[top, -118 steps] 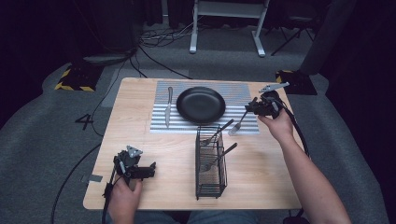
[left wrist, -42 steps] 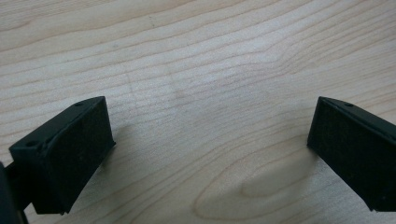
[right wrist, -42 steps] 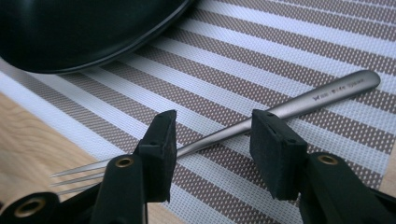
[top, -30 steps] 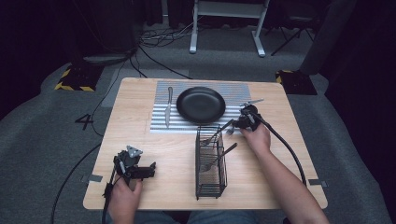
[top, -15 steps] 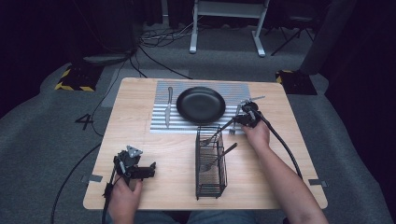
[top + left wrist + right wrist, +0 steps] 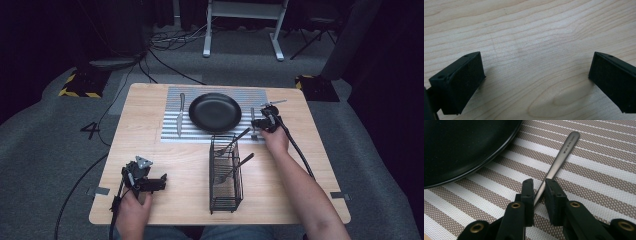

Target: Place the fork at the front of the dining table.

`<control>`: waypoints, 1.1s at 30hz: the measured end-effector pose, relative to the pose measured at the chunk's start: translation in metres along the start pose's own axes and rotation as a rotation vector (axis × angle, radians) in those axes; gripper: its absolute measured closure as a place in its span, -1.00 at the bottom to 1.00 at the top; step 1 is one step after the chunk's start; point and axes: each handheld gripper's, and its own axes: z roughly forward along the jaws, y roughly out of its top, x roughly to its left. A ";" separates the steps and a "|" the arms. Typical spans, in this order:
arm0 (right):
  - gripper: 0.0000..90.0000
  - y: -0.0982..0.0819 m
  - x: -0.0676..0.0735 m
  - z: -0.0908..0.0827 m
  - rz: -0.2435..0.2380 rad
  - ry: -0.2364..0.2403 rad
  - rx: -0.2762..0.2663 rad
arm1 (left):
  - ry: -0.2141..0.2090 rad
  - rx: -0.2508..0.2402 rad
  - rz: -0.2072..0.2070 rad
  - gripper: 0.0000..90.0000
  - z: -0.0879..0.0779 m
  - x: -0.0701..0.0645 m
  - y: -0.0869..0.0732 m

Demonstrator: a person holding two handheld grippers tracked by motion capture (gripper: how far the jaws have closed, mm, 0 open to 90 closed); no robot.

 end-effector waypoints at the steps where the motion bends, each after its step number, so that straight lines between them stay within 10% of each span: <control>1: 0.73 0.000 0.001 0.000 -0.009 0.001 0.002 | 0.000 0.000 0.000 -1.00 0.000 0.000 0.000; 5: 0.55 0.000 0.005 -0.009 0.006 0.010 -0.032 | 0.000 0.000 0.000 -1.00 0.000 0.000 0.000; 19: 0.28 -0.030 0.025 -0.086 -0.173 0.047 -0.036 | 0.000 0.000 0.000 -1.00 0.000 0.000 0.000; 27: 0.39 -0.048 0.037 -0.073 -0.195 0.112 0.077 | 0.000 0.000 0.000 -1.00 0.000 0.000 0.000; 33: 0.41 -0.044 0.033 -0.054 -0.202 0.060 0.094 | 0.000 0.000 0.000 -1.00 0.000 0.000 0.000</control>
